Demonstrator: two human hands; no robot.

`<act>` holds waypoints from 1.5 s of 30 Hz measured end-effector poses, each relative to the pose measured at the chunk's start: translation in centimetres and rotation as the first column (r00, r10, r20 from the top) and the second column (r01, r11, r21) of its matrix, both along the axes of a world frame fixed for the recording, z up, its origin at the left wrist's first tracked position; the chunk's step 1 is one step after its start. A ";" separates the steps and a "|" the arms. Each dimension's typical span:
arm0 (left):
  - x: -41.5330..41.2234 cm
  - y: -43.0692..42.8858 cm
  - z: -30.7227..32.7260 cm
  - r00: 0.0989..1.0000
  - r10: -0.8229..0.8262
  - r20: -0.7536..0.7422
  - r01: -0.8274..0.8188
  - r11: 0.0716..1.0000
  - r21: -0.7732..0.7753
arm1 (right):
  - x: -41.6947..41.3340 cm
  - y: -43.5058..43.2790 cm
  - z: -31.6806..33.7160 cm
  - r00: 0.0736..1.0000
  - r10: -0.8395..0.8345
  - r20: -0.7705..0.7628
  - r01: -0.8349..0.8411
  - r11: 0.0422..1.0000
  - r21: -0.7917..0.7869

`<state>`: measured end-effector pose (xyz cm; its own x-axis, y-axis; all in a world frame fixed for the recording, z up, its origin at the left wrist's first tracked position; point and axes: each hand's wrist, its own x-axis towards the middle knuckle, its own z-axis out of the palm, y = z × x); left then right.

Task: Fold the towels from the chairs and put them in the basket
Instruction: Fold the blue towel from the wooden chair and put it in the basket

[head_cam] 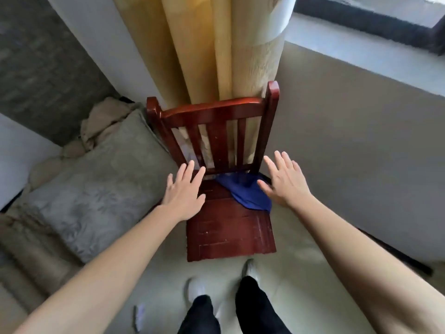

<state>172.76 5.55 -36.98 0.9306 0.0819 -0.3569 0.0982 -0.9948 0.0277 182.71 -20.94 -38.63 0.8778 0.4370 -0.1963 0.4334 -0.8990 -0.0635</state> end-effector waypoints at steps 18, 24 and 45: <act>1.3 0.6 -34.1 0.826 0.339 -0.450 -0.492 0.823 -0.284 | 0.3 5.6 -34.3 0.934 -0.170 -0.315 0.191 0.981 0.040; 1.5 1.3 -36.2 0.670 0.647 -0.363 -0.739 0.542 -0.400 | -5.1 6.6 -36.9 0.987 -0.026 -0.161 0.038 0.996 0.074; -3.6 2.5 -38.6 0.660 0.670 -0.338 -0.751 0.602 -0.271 | -4.3 6.6 -35.0 0.840 -0.409 -0.357 0.468 0.879 0.094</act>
